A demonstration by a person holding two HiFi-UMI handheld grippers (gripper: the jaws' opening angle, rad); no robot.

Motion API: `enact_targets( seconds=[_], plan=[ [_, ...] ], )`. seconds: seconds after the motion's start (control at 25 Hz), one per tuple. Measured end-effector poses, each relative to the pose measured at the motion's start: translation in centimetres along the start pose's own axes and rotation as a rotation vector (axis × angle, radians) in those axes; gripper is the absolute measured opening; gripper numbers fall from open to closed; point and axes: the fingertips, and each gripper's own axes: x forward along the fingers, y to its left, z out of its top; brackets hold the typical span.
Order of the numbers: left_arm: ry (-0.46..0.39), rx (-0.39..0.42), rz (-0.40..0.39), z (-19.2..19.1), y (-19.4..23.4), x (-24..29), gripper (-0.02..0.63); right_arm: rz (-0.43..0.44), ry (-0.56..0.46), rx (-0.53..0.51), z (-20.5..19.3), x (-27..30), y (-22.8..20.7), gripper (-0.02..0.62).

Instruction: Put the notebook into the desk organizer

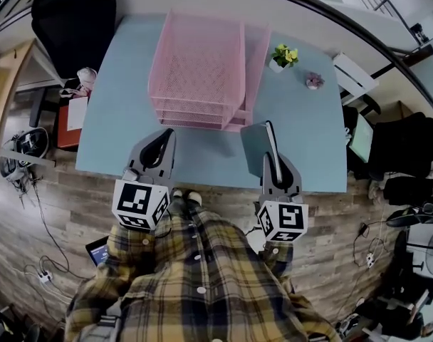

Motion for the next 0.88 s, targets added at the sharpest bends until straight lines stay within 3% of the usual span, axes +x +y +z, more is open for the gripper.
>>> enact_targets(
  seconds=[0.44, 0.88],
  plan=[
    [0.0, -0.005, -0.02, -0.1, 0.8, -0.2, -0.008, -0.018, -0.004, -0.083, 0.7, 0.4, 1.5, 0.06],
    [-0.011, -0.013, -0.042, 0.1, 1.7, -0.6, -0.008, -0.085, -0.06, -0.359, 4.3, 1.1, 2.7, 0.06]
  ],
)
